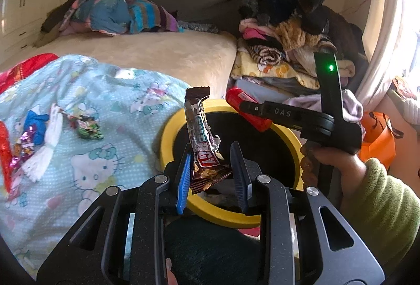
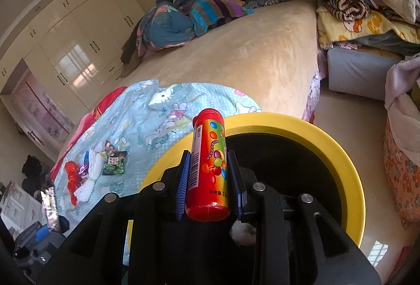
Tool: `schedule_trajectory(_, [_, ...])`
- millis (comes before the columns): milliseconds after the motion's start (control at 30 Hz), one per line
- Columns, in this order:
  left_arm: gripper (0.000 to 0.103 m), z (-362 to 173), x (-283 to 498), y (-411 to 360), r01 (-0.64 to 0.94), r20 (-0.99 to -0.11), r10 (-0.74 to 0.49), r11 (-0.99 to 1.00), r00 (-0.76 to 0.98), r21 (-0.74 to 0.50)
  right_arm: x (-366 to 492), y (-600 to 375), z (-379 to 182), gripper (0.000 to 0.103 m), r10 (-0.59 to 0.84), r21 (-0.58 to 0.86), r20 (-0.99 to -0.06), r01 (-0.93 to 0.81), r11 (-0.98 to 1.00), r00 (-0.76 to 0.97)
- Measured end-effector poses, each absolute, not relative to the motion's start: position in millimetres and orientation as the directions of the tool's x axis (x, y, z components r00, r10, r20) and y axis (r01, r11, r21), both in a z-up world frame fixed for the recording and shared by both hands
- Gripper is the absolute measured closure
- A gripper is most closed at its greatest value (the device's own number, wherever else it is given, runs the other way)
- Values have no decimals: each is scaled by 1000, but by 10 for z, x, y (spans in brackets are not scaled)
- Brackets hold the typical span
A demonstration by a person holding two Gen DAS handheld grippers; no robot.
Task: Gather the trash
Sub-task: 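Open both tools over the bin, dropping the wrapper and candy tube, then move both tools back from the bin toward the remaining trash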
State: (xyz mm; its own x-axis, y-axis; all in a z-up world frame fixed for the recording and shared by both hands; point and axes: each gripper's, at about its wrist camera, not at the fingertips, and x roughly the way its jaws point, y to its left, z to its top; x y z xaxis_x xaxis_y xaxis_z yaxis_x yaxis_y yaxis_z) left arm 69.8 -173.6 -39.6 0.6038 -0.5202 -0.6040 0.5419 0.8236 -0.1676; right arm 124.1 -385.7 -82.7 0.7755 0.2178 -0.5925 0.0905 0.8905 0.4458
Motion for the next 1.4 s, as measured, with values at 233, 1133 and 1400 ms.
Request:
schedule_trajectory(233, [80,-566,827,-1977,567,-646,-517,809,561,-155,1263,-4006,-920,76,223,471,-615,124,874,756])
schedule_trajectory(1133, [10,-365,798,-1523,426,-560,-432,892,707,-151,1211,-3782,-735,26,102,367,-613,168,915,783])
schedule_trajectory(1400, [10,-265,749,-1334,380,-529,-401,912,747,-155,1177,-3613,-560,21,87,331,-578,136,934,811])
